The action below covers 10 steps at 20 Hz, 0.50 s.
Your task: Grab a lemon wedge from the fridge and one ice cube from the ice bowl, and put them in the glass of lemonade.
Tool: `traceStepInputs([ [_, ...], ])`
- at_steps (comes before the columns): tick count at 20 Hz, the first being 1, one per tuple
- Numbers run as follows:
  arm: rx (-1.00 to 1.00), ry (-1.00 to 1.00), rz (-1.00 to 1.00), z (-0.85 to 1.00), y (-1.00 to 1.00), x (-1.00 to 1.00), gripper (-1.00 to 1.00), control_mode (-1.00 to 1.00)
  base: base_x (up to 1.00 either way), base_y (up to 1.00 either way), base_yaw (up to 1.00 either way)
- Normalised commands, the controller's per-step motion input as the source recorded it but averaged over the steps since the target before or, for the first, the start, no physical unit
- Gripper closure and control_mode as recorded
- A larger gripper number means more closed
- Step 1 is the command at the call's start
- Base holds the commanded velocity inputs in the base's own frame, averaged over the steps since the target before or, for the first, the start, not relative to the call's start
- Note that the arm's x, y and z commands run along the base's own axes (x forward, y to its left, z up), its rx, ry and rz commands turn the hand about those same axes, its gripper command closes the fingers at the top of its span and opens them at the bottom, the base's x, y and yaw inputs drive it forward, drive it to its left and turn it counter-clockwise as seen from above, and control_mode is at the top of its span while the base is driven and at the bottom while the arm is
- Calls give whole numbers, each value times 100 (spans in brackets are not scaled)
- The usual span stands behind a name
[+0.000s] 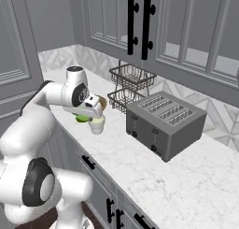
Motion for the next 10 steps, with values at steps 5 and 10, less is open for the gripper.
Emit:
traceStepInputs([
  [5, 0, 0, 0, -17, 0, 43, 100, -100, 0, 0, 0],
  [10, 0, 0, 0, -5, 0, 38, 100, -100, 0, 0, 0],
])
